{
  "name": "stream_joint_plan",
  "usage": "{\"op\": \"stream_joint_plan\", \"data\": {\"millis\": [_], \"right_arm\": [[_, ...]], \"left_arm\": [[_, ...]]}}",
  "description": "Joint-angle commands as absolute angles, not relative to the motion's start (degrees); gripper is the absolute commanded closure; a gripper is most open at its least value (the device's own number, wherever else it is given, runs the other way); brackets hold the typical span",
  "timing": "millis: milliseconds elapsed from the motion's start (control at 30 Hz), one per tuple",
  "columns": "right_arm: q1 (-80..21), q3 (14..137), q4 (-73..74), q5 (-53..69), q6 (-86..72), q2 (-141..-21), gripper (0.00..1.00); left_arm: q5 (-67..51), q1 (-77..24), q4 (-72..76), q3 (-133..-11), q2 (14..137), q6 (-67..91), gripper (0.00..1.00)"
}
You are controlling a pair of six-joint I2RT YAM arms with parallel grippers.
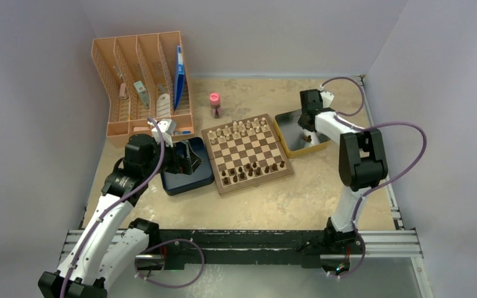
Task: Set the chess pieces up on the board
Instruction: Pick up the chess piece from the storage box, then place the chess piece on the chessboard.
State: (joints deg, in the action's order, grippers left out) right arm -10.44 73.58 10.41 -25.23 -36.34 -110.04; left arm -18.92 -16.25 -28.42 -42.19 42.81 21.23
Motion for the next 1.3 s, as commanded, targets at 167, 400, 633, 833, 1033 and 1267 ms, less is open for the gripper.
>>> {"op": "stream_joint_plan", "data": {"millis": [167, 400, 633, 833, 1033, 1267], "right_arm": [[-10.6, 70.4, 10.7, -13.1, -30.2, -97.0, 0.86], [-14.3, 64.6, 12.5, -3.1, -28.1, -88.3, 0.87], [-22.7, 63.7, 19.5, -0.2, -27.8, -87.1, 0.89], [-23.2, 62.9, 20.9, 8.4, -27.0, -87.6, 0.87], [-23.2, 63.8, 24.5, 9.8, -24.2, -90.4, 0.87], [-23.2, 67.3, 25.9, 11.4, -22.8, -94.7, 0.84]], "left_arm": [[-18.6, -16.5, -27.3, -42.2, 42.8, 20.2, 0.06], [-19.4, -16.5, -27.2, -42.2, 43.0, 20.0, 0.07], [-20.2, -16.5, -27.0, -42.3, 43.4, 20.0, 0.08], [-20.8, -16.5, -26.9, -42.2, 43.2, 19.9, 0.09], [-20.8, -16.5, -26.8, -42.3, 43.0, 19.9, 0.09], [-20.6, -16.5, -26.9, -42.3, 43.1, 19.8, 0.1]]}}
